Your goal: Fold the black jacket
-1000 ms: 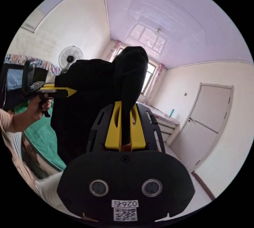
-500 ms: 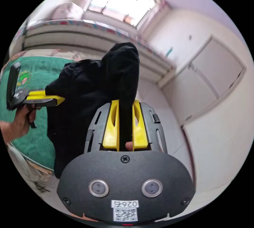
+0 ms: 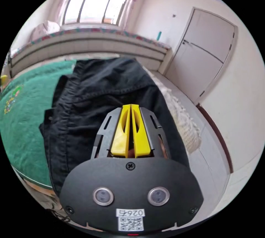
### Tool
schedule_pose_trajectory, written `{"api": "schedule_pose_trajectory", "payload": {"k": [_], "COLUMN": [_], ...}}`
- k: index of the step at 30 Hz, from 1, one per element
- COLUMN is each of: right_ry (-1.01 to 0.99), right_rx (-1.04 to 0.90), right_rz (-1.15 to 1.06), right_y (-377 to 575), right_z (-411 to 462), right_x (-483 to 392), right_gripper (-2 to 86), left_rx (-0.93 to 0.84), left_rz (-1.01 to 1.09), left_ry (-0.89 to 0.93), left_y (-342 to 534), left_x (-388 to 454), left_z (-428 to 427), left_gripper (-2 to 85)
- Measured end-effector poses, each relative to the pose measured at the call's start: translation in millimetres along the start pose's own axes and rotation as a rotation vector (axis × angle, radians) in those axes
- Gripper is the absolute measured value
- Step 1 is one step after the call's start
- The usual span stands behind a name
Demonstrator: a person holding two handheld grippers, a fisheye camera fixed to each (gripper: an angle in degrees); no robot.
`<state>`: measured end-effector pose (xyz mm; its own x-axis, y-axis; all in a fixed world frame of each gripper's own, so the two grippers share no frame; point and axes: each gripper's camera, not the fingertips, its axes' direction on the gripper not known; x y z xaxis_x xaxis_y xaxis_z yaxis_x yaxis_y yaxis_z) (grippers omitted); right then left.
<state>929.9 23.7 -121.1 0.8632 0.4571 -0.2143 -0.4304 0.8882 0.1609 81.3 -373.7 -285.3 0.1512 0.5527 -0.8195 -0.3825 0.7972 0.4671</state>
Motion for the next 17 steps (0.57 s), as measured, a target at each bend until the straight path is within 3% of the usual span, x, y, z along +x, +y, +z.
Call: {"api": "schedule_pose_trajectory", "payload": {"k": [5, 7, 9, 11, 13, 17], "right_ry": [0.128, 0.138, 0.014, -0.298, -0.527, -0.907], "right_rx": [-0.148, -0.216, -0.100, 0.190, 0.343, 0.442], "right_rz": [-0.055, 0.072, 0.217, 0.289, 0.251, 0.032], "right_y": [-33.8, -48.3, -56.6, -62.7, -75.8, -123.7], "right_z": [17.1, 3.3, -40.5, -116.5, -164.6, -270.2], "right_x": [-3.9, 5.1, 7.6, -18.5, -62.5, -224.7], "right_gripper": [-1.3, -1.3, -1.2, -1.1, -1.0, -1.0], "left_rx": [0.142, 0.189, 0.224, 0.276, 0.319, 0.449], "left_rz": [0.088, 0.096, 0.091, 0.071, 0.027, -0.070], "left_ry": [-0.266, -0.373, -0.474, -0.598, -0.697, -0.894], "left_y": [74.8, 108.9, 145.8, 200.4, 245.8, 354.2], "left_x": [70.1, 95.4, 121.3, 159.5, 189.7, 266.6], "left_z": [-207.1, -276.9, -340.5, -416.6, -468.4, -569.1], "left_gripper": [-0.9, -0.9, -0.9, -1.0, -1.0, -1.0]}}
